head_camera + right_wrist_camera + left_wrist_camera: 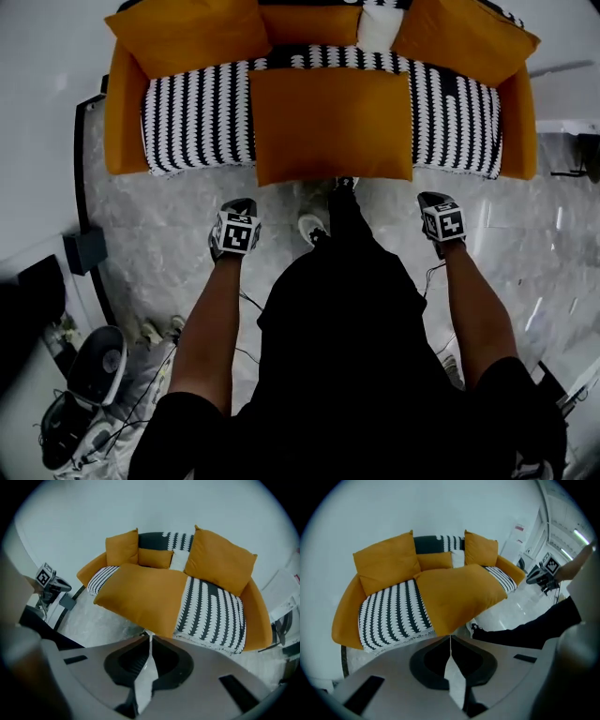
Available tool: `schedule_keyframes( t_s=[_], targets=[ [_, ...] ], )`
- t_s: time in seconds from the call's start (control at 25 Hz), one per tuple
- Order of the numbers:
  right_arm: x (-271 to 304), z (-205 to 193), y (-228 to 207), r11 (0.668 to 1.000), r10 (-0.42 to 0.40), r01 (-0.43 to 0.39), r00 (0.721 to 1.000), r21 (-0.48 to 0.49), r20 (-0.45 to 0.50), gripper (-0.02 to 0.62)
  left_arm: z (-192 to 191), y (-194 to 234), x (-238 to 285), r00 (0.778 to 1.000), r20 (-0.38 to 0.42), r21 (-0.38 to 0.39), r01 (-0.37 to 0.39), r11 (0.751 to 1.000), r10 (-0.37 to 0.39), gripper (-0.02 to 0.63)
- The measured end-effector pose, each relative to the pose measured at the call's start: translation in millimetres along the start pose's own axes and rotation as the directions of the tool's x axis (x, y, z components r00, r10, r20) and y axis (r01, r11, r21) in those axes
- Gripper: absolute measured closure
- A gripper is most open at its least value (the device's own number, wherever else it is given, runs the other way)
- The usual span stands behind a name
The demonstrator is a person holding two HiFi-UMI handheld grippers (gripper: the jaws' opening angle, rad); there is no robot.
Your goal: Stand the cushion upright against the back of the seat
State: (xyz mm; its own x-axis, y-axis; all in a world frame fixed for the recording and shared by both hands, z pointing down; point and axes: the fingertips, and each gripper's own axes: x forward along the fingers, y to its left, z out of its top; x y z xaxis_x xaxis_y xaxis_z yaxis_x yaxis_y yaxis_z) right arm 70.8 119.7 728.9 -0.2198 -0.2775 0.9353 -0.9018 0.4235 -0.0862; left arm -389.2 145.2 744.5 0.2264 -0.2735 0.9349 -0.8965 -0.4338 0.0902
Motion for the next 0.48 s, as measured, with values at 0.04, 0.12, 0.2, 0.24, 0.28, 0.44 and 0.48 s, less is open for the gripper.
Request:
schedule_keyframes(
  t_s=[0.04, 0.12, 0.2, 0.24, 0.28, 0.44, 0.48],
  targets=[
    [10, -6, -5, 1.0, -0.004, 0.004, 1.0, 0.025, -0.014, 0.555, -8, 2, 14, 0.999, -0.038, 0.018, 0.001, 1.0, 0.0, 0.588],
    [27, -14, -14, 0.998, -0.008, 0.01, 0.999, 0.06, -0.036, 0.555, -17, 7, 37, 0.996, -0.093, 0.029, 0.001, 1.0, 0.002, 0.587],
    [43, -17, -18, 0.998, -0.005, 0.008, 0.998, 0.057, -0.057, 0.555, -22, 13, 55, 0.991, -0.13, 0.018, -0.004, 1.0, 0.006, 0.586],
    [52, -18, -19, 0.999, -0.001, 0.004, 0.998, 0.044, -0.07, 0.555, -23, 17, 63, 0.989, -0.146, 0.012, -0.008, 1.0, 0.009, 0.586],
    [61, -20, -19, 1.0, 0.003, -0.001, 0.996, 0.028, -0.086, 0.554, -24, 20, 72, 0.987, -0.161, 0.009, -0.011, 1.0, 0.012, 0.586],
    [95, -15, -26, 0.999, -0.002, -0.004, 0.993, -0.047, -0.121, 0.546, -36, 27, 112, 0.973, -0.23, 0.015, -0.006, 1.0, 0.009, 0.57],
    [102, -16, -28, 0.998, 0.0, -0.007, 0.991, -0.055, -0.131, 0.522, -42, 27, 121, 0.968, -0.251, 0.013, -0.008, 1.0, 0.011, 0.525]
  ],
)
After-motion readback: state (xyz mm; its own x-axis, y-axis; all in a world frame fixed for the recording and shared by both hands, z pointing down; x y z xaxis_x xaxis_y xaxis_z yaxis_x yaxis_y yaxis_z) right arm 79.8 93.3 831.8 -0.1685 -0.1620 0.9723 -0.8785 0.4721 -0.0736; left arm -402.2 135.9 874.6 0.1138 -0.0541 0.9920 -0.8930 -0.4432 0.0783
